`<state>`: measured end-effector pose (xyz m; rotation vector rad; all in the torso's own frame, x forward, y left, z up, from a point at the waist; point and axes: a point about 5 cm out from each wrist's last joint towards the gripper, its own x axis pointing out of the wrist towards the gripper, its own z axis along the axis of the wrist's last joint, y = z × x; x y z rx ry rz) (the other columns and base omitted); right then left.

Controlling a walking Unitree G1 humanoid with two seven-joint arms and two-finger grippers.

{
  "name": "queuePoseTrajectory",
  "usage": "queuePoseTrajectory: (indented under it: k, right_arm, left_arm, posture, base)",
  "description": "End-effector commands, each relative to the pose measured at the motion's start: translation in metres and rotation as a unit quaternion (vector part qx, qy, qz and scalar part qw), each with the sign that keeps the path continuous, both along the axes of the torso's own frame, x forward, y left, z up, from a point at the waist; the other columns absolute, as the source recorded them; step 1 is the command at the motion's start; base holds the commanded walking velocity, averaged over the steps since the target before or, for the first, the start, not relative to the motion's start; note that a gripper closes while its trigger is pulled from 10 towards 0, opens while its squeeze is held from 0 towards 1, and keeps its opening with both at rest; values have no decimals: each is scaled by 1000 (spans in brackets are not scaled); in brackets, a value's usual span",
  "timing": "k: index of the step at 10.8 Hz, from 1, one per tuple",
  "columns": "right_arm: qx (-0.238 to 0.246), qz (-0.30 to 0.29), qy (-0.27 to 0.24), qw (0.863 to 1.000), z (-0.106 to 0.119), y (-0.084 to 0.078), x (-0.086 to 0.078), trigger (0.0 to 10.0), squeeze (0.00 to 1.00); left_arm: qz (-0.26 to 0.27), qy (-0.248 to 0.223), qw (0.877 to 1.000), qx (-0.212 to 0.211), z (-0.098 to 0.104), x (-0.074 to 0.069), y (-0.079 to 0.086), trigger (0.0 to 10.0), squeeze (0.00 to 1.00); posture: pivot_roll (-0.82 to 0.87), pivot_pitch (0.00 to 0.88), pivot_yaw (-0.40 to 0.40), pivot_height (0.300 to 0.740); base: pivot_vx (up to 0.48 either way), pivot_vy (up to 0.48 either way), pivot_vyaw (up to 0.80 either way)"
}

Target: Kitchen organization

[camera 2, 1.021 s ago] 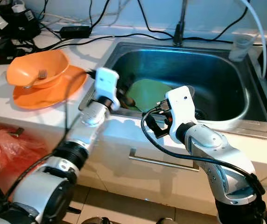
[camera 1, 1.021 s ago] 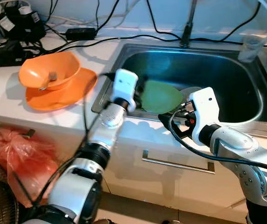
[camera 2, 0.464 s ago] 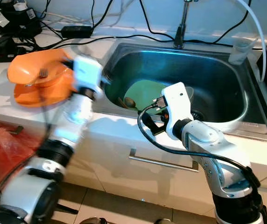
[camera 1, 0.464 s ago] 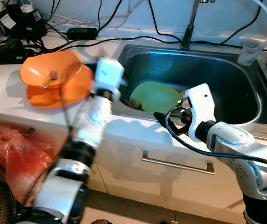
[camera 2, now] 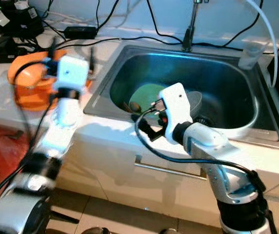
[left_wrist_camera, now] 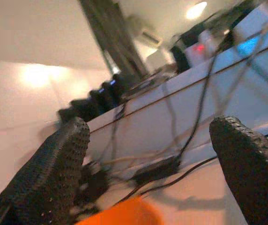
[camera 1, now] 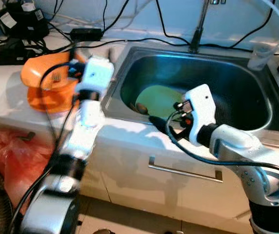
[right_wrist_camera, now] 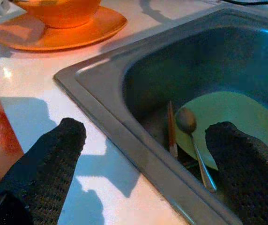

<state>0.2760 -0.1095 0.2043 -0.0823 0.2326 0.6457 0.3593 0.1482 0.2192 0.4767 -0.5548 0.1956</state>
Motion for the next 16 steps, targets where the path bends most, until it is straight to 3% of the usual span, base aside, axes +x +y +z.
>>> queuePoseTrajectory:
  k: [1,2,3,4,8,9,12,16]
  right_arm:
    - [3,11,-1,1000,0,3,1,10000,0]
    - [9,27,-1,1000,1,7,-1,10000,0]
    - [18,48,-2,999,2,11,-3,10000,0]
    - [26,78,-4,997,4,16,-8,10000,0]
    - [35,102,-2,994,3,23,-11,10000,0]
    - [36,104,-1,994,3,24,-11,10000,0]
    - [38,115,-4,993,5,25,-14,10000,0]
    - [56,161,-13,985,11,32,-26,10000,0]
  left_arm:
    - [25,-4,1000,-5,0,-2,10,10000,1000]
    - [61,-3,998,3,-5,-7,25,10000,1000]
    - [82,0,997,11,-8,-10,34,10000,671]
    - [105,16,994,14,-15,-12,46,10000,0]
    - [142,39,989,4,-22,-13,65,10000,0]
    - [150,56,987,-2,-32,-15,70,10000,0]
    - [145,80,986,5,-49,-14,66,10000,0]
    - [136,80,987,1,-52,-10,61,10000,0]
  posture:
    - [-39,55,-10,740]
    - [-33,56,-16,740]
    - [-28,57,-21,740]
    - [-19,57,-28,740]
    - [-7,74,-38,740]
    - [-7,80,-41,740]
    - [-26,88,-46,740]
    - [-38,93,-49,740]
  base:
    - [0,0,0]
    - [0,0,0]
    - [0,0,0]
    - [0,0,0]
    - [0,0,0]
    - [0,0,0]
    - [0,0,0]
    - [0,0,0]
